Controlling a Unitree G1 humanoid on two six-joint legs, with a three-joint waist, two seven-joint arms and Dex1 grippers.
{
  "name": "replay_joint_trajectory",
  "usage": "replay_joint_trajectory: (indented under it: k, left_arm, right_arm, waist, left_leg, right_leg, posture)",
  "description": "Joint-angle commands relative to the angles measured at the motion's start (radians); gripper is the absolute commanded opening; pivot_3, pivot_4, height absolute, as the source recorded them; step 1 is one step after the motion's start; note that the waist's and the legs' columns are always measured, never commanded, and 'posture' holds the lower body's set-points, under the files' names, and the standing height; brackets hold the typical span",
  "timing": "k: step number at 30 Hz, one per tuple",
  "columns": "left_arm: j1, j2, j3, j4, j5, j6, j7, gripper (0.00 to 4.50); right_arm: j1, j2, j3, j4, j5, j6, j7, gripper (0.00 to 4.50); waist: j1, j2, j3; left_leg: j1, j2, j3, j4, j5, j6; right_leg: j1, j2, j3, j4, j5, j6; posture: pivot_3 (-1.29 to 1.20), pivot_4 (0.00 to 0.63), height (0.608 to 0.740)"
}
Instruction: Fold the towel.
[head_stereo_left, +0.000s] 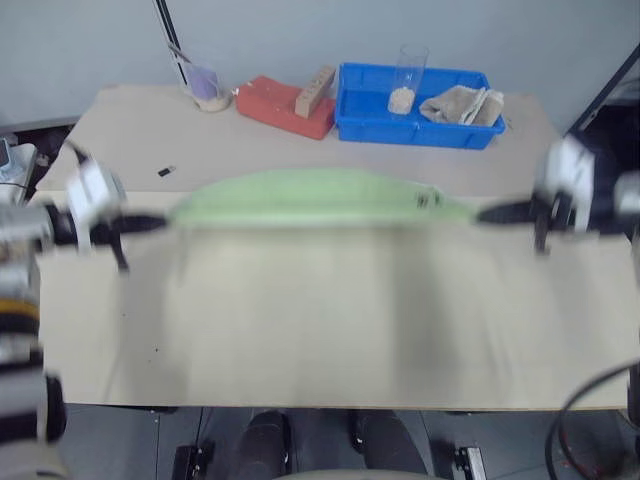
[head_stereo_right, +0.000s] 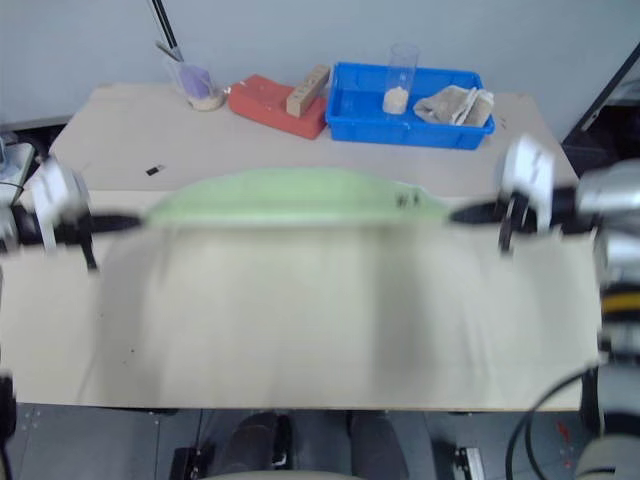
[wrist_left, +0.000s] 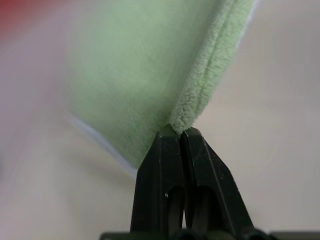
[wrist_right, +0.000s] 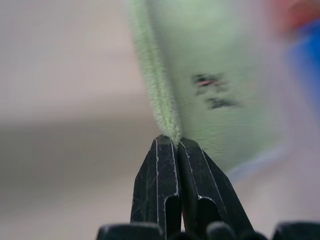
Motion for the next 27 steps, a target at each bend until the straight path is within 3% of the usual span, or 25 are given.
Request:
replay_joint_trajectory:
  k: [1, 3, 5, 7, 9, 12, 19, 27]
  left_arm:
    - [0.152, 0.067, 0.086, -0.202, -0.056, 0.065, -0.003, 0.00]
    - [0.270, 0.083, 0.098, -0.285, -0.072, 0.099, -0.020, 0.00]
    - [0.347, 0.101, 0.110, -0.338, -0.090, 0.146, -0.029, 0.00]
    - [0.381, 0.112, 0.124, -0.373, -0.116, 0.199, -0.033, 0.00]
    - [0.378, 0.114, 0.130, -0.387, -0.137, 0.245, -0.031, 0.00]
    - [0.283, 0.105, 0.113, -0.338, -0.165, 0.331, -0.022, 0.00]
    - [0.000, 0.037, -0.001, -0.128, -0.102, 0.404, 0.011, 0.00]
    - [-0.266, -0.056, -0.078, 0.118, -0.011, 0.366, 0.084, 0.00]
  right_arm:
    - [0.171, -0.059, -0.082, -0.246, 0.058, 0.068, -0.022, 0.13]
    - [0.265, -0.074, -0.093, -0.317, 0.077, 0.100, -0.027, 0.13]
    - [0.320, -0.100, -0.108, -0.356, 0.097, 0.138, -0.020, 0.13]
    - [0.345, -0.137, -0.119, -0.364, 0.121, 0.185, -0.004, 0.13]
    - [0.339, -0.158, -0.122, -0.352, 0.141, 0.228, 0.001, 0.13]
    - [0.241, -0.149, -0.097, -0.304, 0.177, 0.349, -0.032, 0.13]
    - [-0.047, -0.071, 0.028, -0.144, 0.167, 0.609, -0.111, 0.13]
    - [-0.282, 0.029, 0.138, 0.086, 0.077, 0.646, -0.156, 0.13]
  waist:
    - [0.005, -0.001, 0.001]
    - [0.005, -0.001, 0.001]
    - [0.005, -0.001, 0.002]
    - [0.006, -0.002, 0.002]
    - [0.007, -0.003, 0.003]
    - [0.008, -0.004, 0.003]
    - [0.002, -0.004, 0.002]
    - [0.006, -0.004, 0.002]
  left_leg:
    - [0.001, 0.000, 0.001, 0.002, 0.000, 0.000]
    - [0.003, -0.001, 0.002, 0.005, 0.001, -0.001]
    - [0.012, 0.000, 0.003, 0.005, 0.003, -0.002]
    - [0.026, 0.001, 0.005, 0.004, 0.002, -0.003]
    - [0.025, 0.001, 0.004, 0.004, 0.000, -0.007]
    - [0.026, 0.001, 0.005, 0.004, 0.002, -0.012]
    - [0.024, 0.000, 0.005, 0.001, 0.007, -0.005]
    - [0.012, -0.002, 0.004, 0.000, 0.004, -0.002]
  right_leg:
    - [0.000, 0.000, 0.000, -0.002, 0.000, 0.000]
    - [0.002, -0.001, 0.000, -0.003, -0.003, 0.005]
    - [0.012, -0.001, 0.001, -0.004, -0.006, -0.001]
    - [0.021, -0.002, 0.000, -0.005, -0.008, -0.002]
    - [0.019, -0.002, 0.000, -0.007, -0.008, -0.003]
    - [0.018, 0.000, -0.001, -0.006, -0.008, -0.003]
    - [0.016, 0.003, 0.000, -0.001, -0.005, -0.003]
    - [0.010, 0.003, 0.000, -0.005, 0.001, -0.006]
  posture:
    - [0.00, 0.150, 0.714]
    - [0.00, 0.150, 0.714]
    - [0.00, 0.150, 0.714]
    - [0.00, 0.150, 0.714]
    - [0.00, 0.150, 0.714]
    - [0.00, 0.150, 0.714]
    - [0.00, 0.150, 0.714]
    - [0.00, 0.150, 0.714]
